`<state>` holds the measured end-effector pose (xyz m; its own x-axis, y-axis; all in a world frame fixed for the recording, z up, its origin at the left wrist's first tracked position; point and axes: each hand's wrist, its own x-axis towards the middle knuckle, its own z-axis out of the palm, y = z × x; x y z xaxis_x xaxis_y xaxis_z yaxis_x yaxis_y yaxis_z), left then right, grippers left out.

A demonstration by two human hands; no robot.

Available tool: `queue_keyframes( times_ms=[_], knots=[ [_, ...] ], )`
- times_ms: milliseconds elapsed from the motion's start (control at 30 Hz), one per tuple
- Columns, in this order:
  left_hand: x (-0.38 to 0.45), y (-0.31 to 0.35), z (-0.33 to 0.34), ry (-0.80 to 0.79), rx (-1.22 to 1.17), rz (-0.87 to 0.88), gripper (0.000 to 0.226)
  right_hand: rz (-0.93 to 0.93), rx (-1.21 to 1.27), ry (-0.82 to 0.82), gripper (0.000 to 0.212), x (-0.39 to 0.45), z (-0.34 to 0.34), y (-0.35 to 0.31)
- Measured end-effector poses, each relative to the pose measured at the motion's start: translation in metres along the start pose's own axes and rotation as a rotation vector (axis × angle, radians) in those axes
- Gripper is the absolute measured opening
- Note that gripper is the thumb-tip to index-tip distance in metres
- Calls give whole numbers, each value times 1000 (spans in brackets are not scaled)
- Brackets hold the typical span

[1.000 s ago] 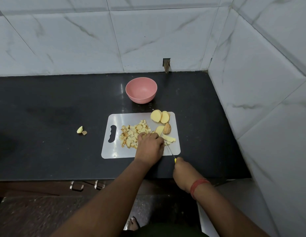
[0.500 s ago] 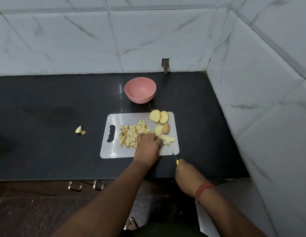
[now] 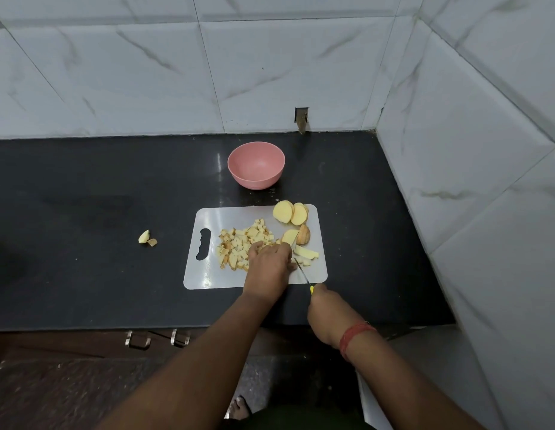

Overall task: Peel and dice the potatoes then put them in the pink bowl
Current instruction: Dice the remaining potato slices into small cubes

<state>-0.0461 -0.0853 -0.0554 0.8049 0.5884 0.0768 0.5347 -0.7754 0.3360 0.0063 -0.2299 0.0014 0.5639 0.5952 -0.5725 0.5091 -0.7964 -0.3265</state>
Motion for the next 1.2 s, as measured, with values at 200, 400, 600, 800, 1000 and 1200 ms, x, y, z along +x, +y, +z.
queue_keyframes(
  times_ms=[200,400,600,800,1000,1200],
  knots=[
    [-2,-1,1,4,-14,13,24,46,-39,-35,35,10,4,-3],
    [-6,2,-1,24,-23,42,15,57,-50,-42,34,8,8,1],
    [-5,0,1,34,-13,48,8,-33,-61,8,5,-9,12,23],
    [-9,2,-2,64,46,97,20,-46,95,167,7,-7,-7,22],
    [-4,10,2,99,306,507,27,-31,295,302,16,-6,-32,19],
    [1,-5,-2,114,415,394,13,-31,300,293,16,-5,-30,19]
  ],
)
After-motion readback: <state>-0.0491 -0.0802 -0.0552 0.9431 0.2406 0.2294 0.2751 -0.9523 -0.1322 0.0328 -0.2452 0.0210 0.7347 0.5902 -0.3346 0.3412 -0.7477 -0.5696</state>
